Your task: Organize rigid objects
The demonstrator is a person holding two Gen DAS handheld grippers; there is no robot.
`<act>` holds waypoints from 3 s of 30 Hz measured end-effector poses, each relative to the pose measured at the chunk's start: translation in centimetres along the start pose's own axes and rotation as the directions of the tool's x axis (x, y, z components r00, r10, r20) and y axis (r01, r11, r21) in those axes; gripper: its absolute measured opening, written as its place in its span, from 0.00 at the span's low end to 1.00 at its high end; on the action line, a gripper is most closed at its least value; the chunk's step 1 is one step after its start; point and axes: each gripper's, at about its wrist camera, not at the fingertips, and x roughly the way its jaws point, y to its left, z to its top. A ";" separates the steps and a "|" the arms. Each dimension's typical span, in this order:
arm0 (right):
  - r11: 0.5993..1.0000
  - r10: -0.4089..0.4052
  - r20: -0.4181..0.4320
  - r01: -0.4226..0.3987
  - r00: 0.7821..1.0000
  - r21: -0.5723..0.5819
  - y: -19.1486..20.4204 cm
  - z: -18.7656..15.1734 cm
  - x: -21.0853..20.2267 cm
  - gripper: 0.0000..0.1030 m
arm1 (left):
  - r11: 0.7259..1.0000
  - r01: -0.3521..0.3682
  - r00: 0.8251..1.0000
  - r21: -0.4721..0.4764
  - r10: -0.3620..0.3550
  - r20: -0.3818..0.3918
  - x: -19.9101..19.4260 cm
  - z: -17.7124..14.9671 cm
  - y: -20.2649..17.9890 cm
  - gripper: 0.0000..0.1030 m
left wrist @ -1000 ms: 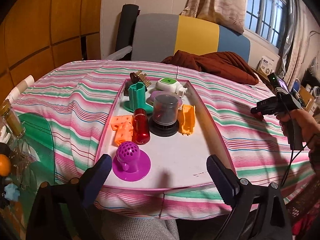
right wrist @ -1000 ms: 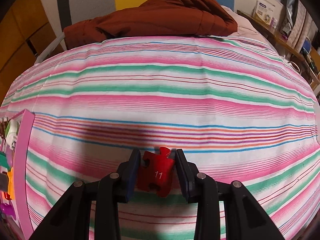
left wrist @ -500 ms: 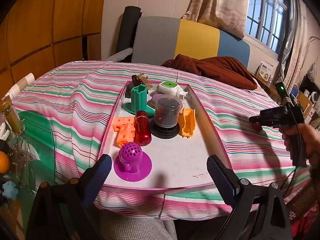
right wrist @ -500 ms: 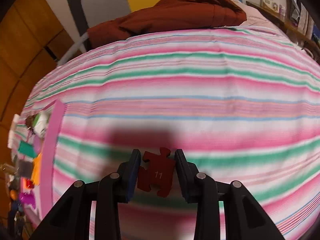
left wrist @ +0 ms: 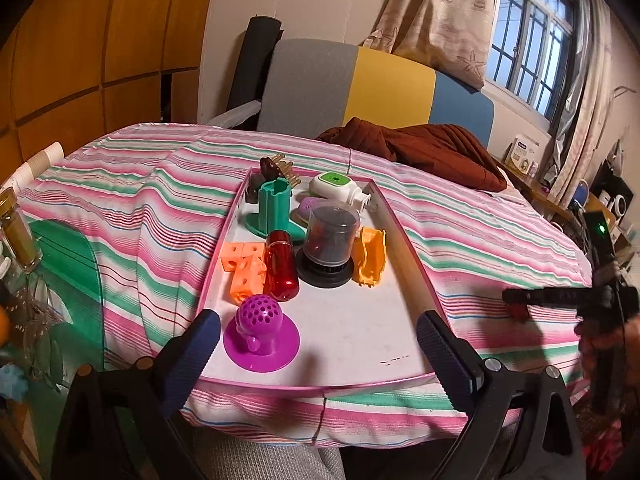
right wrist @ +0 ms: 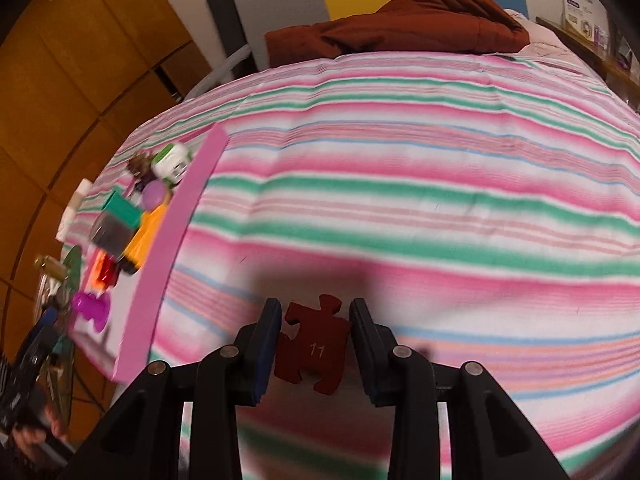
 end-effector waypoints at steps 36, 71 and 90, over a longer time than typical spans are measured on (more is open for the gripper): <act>0.916 0.003 -0.104 -0.045 0.995 -0.398 21.6 -1.8 5.6 0.34 | 0.968 -0.250 0.968 -0.019 0.250 -0.008 -1.9 0.8 5.1 1.00; 0.962 -0.047 0.036 0.054 0.998 -0.269 20.2 -0.2 2.0 0.42 | 0.893 -0.449 0.892 -0.025 0.447 -0.073 -1.3 1.7 4.7 1.00; 0.958 -0.202 0.139 0.225 0.970 -0.178 20.7 0.9 -0.3 0.43 | 0.903 -0.430 0.898 -0.016 0.426 -0.108 -1.2 4.1 3.7 1.00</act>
